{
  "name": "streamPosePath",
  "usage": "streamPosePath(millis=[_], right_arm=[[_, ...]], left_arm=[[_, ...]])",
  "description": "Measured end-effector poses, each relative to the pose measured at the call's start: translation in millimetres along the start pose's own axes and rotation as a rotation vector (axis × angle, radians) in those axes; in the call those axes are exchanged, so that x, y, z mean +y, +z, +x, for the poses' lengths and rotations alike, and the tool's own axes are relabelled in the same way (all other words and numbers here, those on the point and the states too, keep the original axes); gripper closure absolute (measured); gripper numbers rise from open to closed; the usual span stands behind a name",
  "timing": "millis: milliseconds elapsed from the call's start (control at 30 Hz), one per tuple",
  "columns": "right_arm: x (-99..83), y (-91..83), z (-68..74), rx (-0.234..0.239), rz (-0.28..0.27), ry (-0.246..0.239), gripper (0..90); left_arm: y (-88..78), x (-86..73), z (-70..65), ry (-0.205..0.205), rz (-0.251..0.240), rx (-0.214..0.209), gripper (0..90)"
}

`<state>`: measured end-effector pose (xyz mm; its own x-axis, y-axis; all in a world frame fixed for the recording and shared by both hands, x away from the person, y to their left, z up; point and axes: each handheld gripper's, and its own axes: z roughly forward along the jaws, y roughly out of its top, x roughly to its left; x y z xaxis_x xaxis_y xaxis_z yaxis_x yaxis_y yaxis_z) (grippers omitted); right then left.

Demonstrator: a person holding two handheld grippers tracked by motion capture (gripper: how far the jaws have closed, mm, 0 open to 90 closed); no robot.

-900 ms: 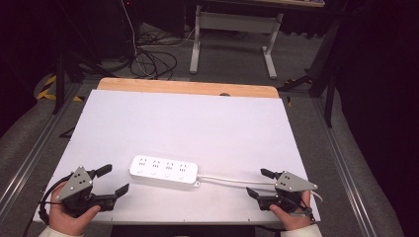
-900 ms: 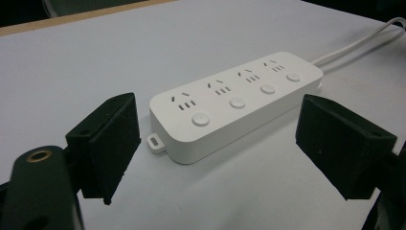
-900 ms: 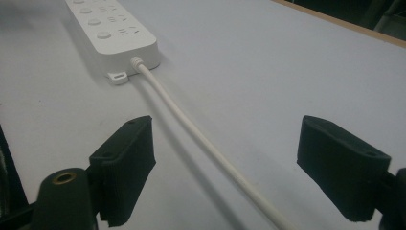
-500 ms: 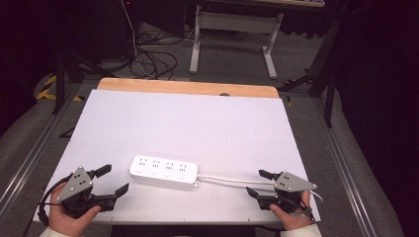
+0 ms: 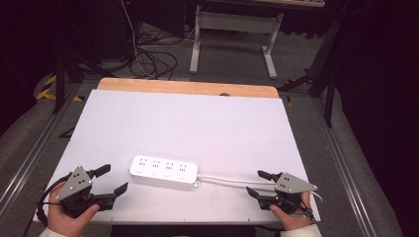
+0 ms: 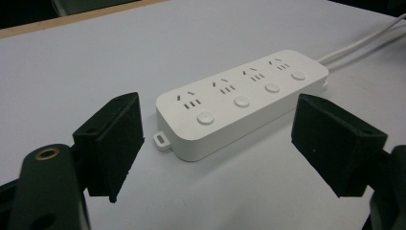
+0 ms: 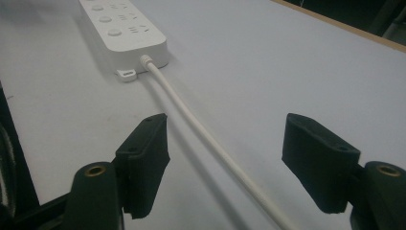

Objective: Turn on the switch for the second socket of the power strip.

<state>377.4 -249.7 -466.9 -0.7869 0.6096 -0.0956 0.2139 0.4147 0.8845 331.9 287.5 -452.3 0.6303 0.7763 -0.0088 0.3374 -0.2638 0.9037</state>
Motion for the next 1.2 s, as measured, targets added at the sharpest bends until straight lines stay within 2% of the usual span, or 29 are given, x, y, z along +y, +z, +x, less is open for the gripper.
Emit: streamPosePath(millis=[167, 233, 333, 467, 633, 733, 767, 933, 1167, 1200], right_arm=[[-0.2, 1.1, -0.1, -0.001, 0.006, -0.006, 34.5], [-0.4, 2.4, 1.0, -0.015, 0.023, -0.014, 37.5], [-0.3, 3.2, 1.8, -0.01, 0.029, -0.02, 37.6], [0.0, 3.9, 2.0, -0.004, 0.026, -0.02, 37.6], [0.0, 4.2, 2.4, -0.002, 0.029, -0.016, 37.6], [0.0, 4.4, 2.5, 0.004, 0.029, -0.013, 37.6], [-0.2, 4.8, 2.4, 0.009, 0.027, -0.012, 37.6], [0.1, 5.5, 2.7, 0.02, 0.025, -0.011, 38.2], [-0.1, 5.6, 2.2, 0.022, 0.024, -0.013, 38.2], [-0.1, 5.5, 2.2, 0.023, 0.023, -0.013, 38.2]], left_arm=[[-2.1, 2.3, -0.8, -0.002, 0.008, -0.007, 21.2], [-2.8, 3.2, -1.2, -0.006, 0.011, -0.011, 23.5], [-3.5, 4.5, -1.3, -0.027, 0.02, -0.024, 25.5], [-4.1, 9.3, -2.4, -0.03, 0.024, -0.032, 27.7], [-1.8, 19.5, -5.0, -0.01, 0.032, -0.032, 29.1], [0.4, 25.6, -5.3, -0.008, 0.051, -0.05, 34.8], [1.2, 26.7, -5.8, -0.018, 0.048, -0.062, 35.8], [9.4, 36.1, -8.2, -0.005, 0.067, -0.086, 40.1], [22.9, 47.5, -15.2, 0.011, 0.08, -0.118, 41.1], [24.3, 49.3, -15.6, 0.023, 0.083, -0.117, 41.1]])
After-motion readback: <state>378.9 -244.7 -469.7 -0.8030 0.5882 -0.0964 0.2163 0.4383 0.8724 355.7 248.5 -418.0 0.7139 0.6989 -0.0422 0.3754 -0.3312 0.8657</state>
